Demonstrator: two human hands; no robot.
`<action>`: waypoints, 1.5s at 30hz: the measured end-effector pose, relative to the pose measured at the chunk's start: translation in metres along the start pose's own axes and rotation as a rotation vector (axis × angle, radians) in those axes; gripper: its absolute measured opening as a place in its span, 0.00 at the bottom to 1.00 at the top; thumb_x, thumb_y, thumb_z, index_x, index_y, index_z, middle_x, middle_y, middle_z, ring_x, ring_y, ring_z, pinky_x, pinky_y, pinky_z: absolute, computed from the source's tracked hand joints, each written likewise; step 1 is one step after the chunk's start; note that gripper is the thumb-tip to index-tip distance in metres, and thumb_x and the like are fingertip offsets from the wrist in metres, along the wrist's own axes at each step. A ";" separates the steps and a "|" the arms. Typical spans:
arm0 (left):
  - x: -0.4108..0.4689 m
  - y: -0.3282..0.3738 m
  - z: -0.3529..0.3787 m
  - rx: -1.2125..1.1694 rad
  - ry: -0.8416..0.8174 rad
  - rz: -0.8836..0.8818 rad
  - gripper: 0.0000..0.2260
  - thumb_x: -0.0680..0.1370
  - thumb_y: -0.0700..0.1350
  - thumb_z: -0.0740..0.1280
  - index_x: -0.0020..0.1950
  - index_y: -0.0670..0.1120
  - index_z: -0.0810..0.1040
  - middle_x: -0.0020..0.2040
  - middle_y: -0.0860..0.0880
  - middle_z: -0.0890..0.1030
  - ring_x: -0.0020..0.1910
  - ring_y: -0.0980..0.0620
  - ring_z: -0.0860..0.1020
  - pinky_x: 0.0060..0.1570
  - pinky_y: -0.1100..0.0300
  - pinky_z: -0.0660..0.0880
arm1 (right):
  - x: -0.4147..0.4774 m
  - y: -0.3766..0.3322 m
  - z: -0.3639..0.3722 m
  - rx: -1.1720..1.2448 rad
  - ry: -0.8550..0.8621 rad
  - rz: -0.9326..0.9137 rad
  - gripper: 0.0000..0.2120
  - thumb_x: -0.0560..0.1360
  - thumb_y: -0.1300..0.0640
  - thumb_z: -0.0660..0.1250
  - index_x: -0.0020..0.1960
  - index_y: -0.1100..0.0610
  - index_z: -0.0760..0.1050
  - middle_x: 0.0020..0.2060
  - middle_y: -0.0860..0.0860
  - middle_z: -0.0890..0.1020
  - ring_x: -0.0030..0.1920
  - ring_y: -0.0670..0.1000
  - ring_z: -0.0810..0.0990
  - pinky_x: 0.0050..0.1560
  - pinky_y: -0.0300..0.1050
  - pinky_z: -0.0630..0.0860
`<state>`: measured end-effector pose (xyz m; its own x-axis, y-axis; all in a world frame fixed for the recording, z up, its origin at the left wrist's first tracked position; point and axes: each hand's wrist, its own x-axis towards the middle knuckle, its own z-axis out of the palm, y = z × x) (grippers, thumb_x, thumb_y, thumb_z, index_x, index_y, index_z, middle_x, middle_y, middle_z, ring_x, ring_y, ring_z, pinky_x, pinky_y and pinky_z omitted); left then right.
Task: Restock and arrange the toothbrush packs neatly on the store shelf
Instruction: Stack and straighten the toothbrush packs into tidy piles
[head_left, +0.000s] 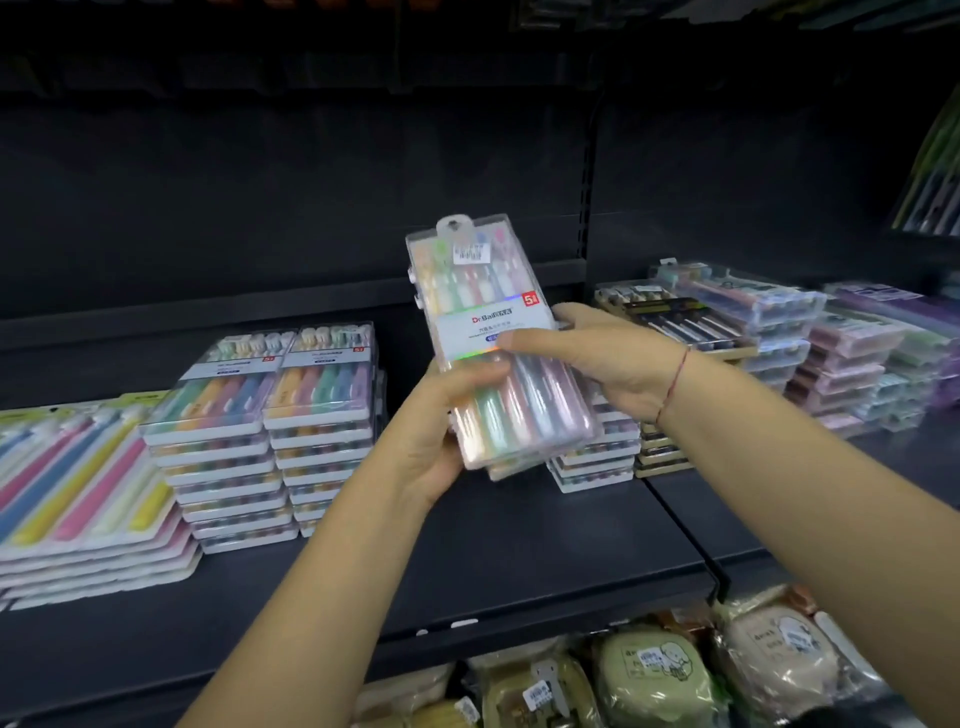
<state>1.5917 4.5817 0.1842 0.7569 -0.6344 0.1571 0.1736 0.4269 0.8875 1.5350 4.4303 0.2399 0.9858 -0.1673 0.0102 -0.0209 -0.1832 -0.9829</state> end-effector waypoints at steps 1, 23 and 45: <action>-0.009 -0.001 -0.007 0.034 -0.008 0.008 0.26 0.68 0.37 0.69 0.67 0.43 0.75 0.56 0.43 0.83 0.53 0.45 0.83 0.48 0.53 0.80 | -0.005 0.007 0.007 0.051 -0.026 -0.043 0.20 0.70 0.57 0.76 0.59 0.54 0.74 0.49 0.50 0.85 0.49 0.50 0.85 0.51 0.49 0.82; -0.063 -0.063 -0.071 0.654 0.006 0.061 0.43 0.67 0.37 0.79 0.75 0.51 0.58 0.64 0.53 0.79 0.63 0.53 0.78 0.57 0.62 0.76 | -0.011 0.160 0.064 0.062 -0.104 -0.295 0.49 0.62 0.53 0.82 0.75 0.50 0.58 0.69 0.53 0.73 0.67 0.51 0.75 0.66 0.51 0.74; -0.076 -0.011 -0.067 1.447 0.454 0.315 0.23 0.80 0.61 0.59 0.69 0.50 0.74 0.57 0.53 0.79 0.58 0.52 0.76 0.57 0.57 0.70 | 0.034 0.106 0.059 0.474 -0.141 0.412 0.18 0.66 0.49 0.75 0.51 0.58 0.82 0.47 0.56 0.86 0.45 0.55 0.85 0.53 0.53 0.80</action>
<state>1.5748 4.6684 0.1335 0.8120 -0.2851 0.5093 -0.5580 -0.6352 0.5340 1.5762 4.4628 0.1249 0.9258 0.0024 -0.3781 -0.3586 0.3223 -0.8761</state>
